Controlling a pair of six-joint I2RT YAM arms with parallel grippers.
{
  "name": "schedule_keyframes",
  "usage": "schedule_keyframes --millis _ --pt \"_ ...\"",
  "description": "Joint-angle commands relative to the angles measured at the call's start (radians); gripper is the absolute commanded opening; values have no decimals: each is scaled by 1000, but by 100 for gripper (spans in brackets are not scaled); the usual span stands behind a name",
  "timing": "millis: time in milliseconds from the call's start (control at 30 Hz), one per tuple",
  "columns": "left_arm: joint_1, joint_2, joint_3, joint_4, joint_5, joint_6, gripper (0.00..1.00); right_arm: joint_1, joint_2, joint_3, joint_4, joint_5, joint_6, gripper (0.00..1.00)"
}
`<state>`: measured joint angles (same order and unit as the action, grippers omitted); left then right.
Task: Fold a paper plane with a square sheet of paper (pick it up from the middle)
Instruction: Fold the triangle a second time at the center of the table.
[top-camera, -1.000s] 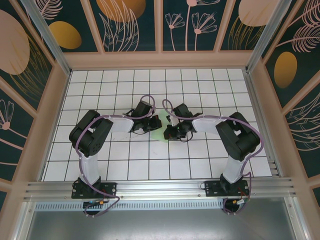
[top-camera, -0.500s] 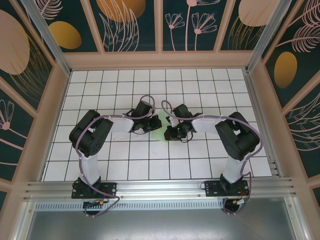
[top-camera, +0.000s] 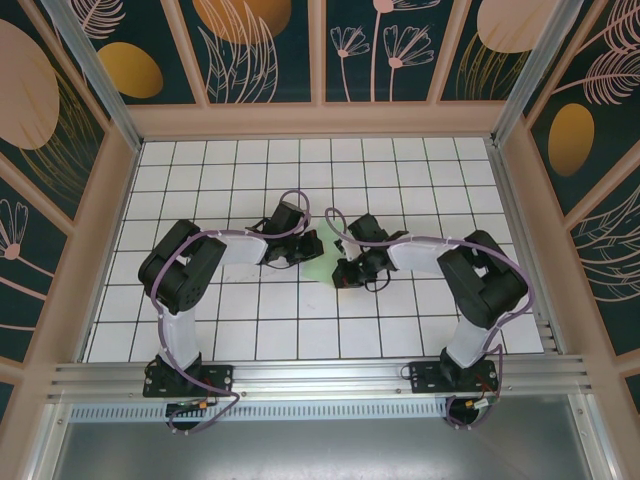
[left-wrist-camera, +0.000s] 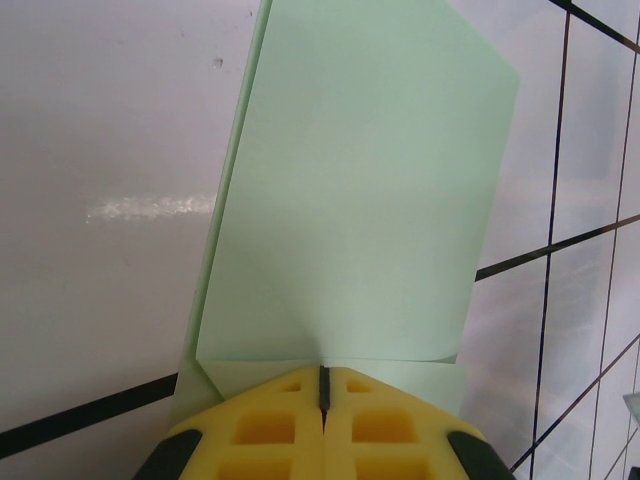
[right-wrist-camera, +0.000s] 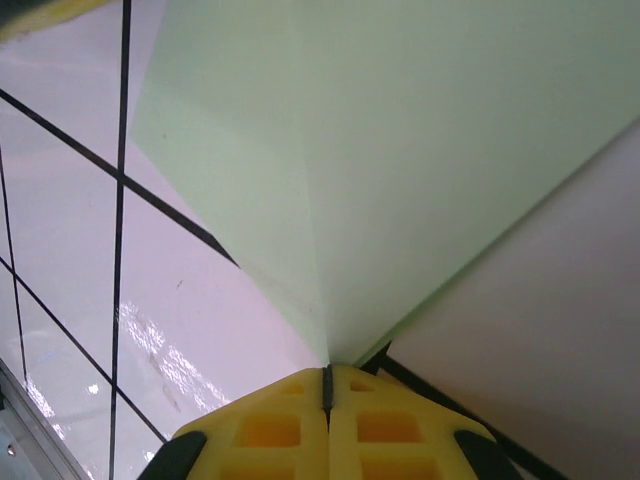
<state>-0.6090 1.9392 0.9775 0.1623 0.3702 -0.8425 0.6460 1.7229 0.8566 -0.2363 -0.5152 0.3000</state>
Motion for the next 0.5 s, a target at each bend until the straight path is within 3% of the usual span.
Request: schedule_keyframes --millis 0,200,467 --pt "-3 79 -51 -115 -89 -5 0 -1 -65 16 -4 40 32 3" --pt "-3 75 -52 -103 -76 -7 0 -5 -35 66 82 8 124 4" --pt "-5 76 -47 -98 -63 -8 0 -3 68 113 87 54 153 4"
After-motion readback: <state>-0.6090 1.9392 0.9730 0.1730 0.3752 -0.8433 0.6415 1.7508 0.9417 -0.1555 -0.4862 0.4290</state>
